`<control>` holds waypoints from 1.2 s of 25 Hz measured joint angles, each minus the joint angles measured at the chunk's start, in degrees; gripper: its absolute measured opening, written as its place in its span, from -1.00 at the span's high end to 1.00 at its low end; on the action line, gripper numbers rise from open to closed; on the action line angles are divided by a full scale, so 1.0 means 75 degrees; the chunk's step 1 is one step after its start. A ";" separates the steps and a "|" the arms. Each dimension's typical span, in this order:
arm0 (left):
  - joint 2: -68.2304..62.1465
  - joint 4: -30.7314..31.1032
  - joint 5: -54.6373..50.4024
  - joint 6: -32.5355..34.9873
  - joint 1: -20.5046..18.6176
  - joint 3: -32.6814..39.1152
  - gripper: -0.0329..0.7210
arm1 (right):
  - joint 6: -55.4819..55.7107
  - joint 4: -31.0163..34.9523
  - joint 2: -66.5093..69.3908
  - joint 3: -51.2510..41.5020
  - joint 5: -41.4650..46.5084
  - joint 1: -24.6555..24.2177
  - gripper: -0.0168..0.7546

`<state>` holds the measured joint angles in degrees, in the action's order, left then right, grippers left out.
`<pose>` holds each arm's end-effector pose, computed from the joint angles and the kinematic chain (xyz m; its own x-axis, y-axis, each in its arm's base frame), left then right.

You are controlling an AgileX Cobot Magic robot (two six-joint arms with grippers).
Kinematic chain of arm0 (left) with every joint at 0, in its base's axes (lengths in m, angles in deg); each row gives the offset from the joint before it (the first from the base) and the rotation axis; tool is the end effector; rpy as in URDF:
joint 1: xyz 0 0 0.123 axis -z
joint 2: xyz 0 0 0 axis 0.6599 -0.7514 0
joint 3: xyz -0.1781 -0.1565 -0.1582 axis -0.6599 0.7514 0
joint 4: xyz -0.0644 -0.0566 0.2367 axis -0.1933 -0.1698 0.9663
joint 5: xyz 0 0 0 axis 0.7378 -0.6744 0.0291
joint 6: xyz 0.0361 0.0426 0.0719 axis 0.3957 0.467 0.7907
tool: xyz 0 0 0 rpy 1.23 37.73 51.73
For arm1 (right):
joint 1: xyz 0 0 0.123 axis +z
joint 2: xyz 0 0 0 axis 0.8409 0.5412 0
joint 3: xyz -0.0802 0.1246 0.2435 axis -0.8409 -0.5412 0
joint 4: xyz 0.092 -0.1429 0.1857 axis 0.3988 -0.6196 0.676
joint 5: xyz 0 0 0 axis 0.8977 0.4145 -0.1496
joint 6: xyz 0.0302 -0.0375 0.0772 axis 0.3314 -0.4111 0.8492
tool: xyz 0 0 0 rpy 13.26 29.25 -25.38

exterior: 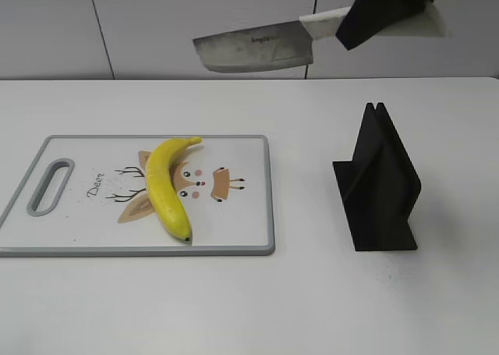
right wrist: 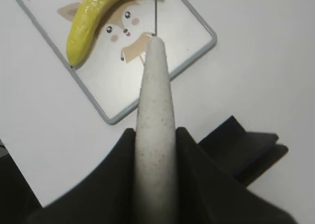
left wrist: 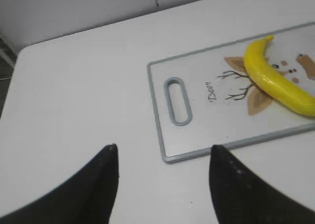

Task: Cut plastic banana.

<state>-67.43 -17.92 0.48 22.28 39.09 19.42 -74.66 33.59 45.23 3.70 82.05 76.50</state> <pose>0.0700 -0.0117 0.3302 -0.4882 0.3113 -0.8153 0.2709 0.9421 0.1975 0.3269 0.1471 0.3495 -0.5504 -0.6391 -0.5373 -0.7845 0.6161 0.0709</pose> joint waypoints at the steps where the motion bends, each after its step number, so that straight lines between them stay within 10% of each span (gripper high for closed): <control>1: -0.0443 -0.0249 0.0060 0.0409 0.0000 -0.0141 -0.58 | -0.0350 0.0176 0.0088 0.0064 -0.0028 0.0000 0.47; 19: -0.7180 -0.3192 -0.0987 0.7801 0.0362 -0.4292 -0.48 | -0.5178 0.1962 0.1884 0.0592 -0.0190 0.0000 0.47; 30: -0.8897 -0.3090 0.0036 0.8867 0.1440 -0.4498 -0.48 | -0.5985 0.2616 0.2707 0.1127 -0.0228 0.0276 0.47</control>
<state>-134.17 -41.09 0.75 88.79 49.89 -14.31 -119.54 53.21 65.54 12.15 80.34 78.57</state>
